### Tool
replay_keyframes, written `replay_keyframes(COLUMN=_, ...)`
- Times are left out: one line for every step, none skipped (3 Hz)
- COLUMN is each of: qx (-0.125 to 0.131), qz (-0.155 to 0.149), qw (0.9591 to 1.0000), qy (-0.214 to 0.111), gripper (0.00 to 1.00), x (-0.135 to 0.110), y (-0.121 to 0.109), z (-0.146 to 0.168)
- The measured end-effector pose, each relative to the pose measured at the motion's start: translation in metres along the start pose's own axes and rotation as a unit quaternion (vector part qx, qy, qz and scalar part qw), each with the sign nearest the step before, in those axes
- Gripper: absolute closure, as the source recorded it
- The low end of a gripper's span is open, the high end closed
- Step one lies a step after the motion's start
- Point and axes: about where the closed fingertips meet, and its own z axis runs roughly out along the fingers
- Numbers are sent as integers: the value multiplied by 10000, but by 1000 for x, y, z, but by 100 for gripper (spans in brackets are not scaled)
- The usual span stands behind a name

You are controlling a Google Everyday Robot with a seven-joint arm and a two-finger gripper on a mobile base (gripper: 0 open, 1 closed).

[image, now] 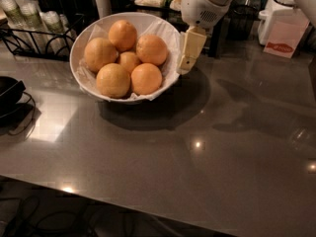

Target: Pick orange from white bowl

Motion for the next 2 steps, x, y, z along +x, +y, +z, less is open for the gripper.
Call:
replay_keyframes(qx=-56, qz=8, qw=10000, qy=-56, gripper=0, x=-2, y=-1, z=4)
replay_keyframes(qx=-95, qz=-8, qw=9997, qy=-217, gripper=0, x=-8, y=-8, z=13)
